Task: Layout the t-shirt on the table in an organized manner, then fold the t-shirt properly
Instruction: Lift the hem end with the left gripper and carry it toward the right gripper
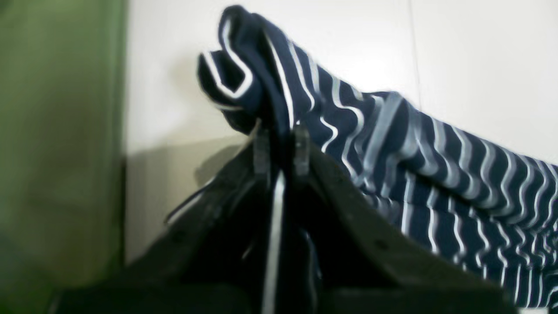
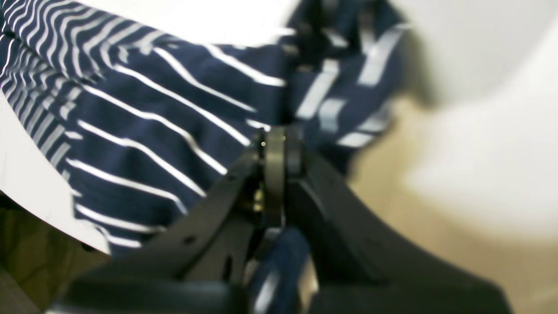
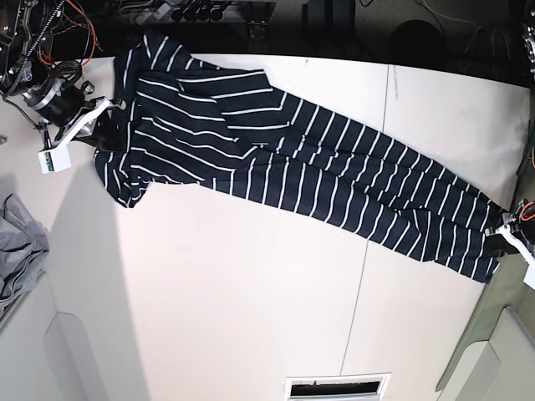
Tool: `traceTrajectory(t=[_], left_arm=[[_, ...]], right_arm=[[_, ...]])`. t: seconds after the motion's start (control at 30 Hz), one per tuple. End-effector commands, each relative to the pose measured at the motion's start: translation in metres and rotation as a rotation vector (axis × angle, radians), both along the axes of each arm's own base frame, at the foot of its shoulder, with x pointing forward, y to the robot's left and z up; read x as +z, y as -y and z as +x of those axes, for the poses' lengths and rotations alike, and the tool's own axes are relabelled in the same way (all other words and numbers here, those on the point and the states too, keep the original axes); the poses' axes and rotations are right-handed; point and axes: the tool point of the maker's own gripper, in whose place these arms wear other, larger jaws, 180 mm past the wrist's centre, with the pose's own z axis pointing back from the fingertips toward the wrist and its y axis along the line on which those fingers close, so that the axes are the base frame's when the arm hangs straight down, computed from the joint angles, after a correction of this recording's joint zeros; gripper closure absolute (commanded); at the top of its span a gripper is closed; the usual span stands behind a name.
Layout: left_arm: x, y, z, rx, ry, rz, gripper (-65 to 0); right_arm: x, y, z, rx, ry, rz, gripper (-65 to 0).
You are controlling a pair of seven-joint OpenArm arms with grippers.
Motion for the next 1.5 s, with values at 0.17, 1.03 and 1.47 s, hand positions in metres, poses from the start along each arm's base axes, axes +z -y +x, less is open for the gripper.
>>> traceTrajectory(t=[0.17,1.03,1.47], left_arm=[[0.023,0.089,-0.016,-0.27,0.099,-0.021,0.0],[-0.033,0.302,-0.083,-0.648,0.056,-0.142,-27.1],[-0.018,0.252,-0.056,-0.5,0.107,-0.107,-27.1]], right_arm=[[0.013,0.004,0.011,-0.004,0.063,-0.006,0.0],[0.004,0.073,0.011,-0.25,0.058,0.036,-42.0],[-0.021,0.0,0.011,-0.168,0.001,0.225,-44.9]])
